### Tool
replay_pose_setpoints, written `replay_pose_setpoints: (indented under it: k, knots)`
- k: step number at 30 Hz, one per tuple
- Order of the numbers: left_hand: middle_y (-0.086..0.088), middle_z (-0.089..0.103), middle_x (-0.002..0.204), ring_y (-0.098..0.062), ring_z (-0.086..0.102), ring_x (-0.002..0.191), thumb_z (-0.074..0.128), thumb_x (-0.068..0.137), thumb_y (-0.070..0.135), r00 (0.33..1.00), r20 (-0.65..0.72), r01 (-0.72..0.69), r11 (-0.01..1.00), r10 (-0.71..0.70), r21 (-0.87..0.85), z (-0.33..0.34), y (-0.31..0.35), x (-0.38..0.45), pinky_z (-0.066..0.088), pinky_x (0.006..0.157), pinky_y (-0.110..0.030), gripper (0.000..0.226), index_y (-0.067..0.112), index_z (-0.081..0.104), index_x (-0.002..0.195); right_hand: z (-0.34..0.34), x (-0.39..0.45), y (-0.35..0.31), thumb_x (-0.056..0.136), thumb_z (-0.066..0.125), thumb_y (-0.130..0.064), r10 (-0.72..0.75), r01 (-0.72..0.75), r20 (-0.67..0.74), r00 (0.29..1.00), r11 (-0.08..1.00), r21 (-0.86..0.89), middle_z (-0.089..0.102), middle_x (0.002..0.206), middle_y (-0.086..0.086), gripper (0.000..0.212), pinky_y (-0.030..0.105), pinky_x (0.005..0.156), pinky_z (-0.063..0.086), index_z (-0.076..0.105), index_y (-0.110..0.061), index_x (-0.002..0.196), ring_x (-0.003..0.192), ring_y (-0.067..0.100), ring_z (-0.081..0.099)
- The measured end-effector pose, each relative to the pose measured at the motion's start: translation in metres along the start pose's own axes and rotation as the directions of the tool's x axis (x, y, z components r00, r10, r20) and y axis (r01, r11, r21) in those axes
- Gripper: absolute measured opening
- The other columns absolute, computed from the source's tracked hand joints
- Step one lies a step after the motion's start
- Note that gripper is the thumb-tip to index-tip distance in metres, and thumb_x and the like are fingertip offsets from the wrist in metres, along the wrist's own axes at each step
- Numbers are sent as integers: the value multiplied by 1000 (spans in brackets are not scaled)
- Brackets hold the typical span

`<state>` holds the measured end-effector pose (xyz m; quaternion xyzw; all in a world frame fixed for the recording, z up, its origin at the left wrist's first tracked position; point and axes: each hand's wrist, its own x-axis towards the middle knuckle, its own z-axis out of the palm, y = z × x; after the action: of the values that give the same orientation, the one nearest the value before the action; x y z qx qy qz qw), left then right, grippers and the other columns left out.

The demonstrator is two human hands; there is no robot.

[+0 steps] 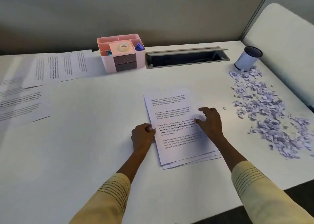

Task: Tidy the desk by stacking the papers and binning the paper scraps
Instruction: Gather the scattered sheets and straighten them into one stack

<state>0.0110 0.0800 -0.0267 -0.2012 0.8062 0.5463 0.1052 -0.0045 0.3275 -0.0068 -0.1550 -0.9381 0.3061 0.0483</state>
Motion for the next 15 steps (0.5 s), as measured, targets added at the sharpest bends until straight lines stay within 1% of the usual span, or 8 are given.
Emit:
replay_pose_setpoints:
  k: [2, 3, 5, 8, 12, 15]
  knots:
    - [-2, 71, 82, -28, 71, 82, 75, 79, 15, 1000, 6, -10, 1000, 10, 15, -3, 3, -3, 53, 89, -44, 31, 10, 69, 109, 0, -2, -7, 73, 78, -16, -36, 36, -14, 999, 998, -42, 56, 111, 14, 42, 39, 87, 45, 63, -15, 113, 104, 29, 54]
    - [0, 69, 79, -26, 71, 80, 74, 80, 16, 1000, 12, -16, 1000, 16, 23, -7, 4, -5, 54, 89, -43, 32, 9, 69, 111, 0, -3, -14, 74, 78, -14, -55, 54, -8, 998, 998, -33, 57, 110, 13, 39, 35, 84, 44, 65, -15, 111, 100, 25, 54]
    - [0, 68, 80, -24, 71, 79, 74, 81, 16, 999, 30, -38, 999, 37, 29, -17, 4, -8, 54, 88, -41, 33, 9, 68, 113, 4, -7, -30, 74, 78, -11, -100, 99, 12, 995, 994, 35, 59, 105, 10, 35, 25, 78, 41, 67, -14, 107, 91, 17, 55]
    - [-4, 70, 98, -24, 69, 85, 71, 84, 19, 995, 39, -98, 992, 96, 73, -41, 0, -8, 54, 89, -43, 32, 11, 67, 115, 19, -15, -60, 73, 78, -8, -191, 188, 18, 981, 975, 121, 62, 99, 6, 30, 21, 73, 42, 69, -12, 101, 85, 16, 58]
    - [-2, 70, 98, -20, 69, 83, 69, 84, 18, 990, -5, -140, 988, 140, 69, -90, -9, -5, 53, 88, -42, 24, 15, 69, 108, 53, -23, -112, 73, 78, -9, -245, 224, 66, 967, 945, 237, 64, 93, -2, 25, 13, 71, 45, 70, -15, 96, 84, 14, 61]
    - [1, 70, 95, -18, 68, 82, 68, 84, 18, 989, -44, -137, 989, 140, 61, -136, -18, 5, 53, 87, -41, 21, 17, 70, 105, 87, -31, -157, 73, 77, -8, -294, 246, 134, 946, 924, 294, 65, 93, 0, 23, 17, 72, 45, 70, -16, 94, 81, 11, 60]
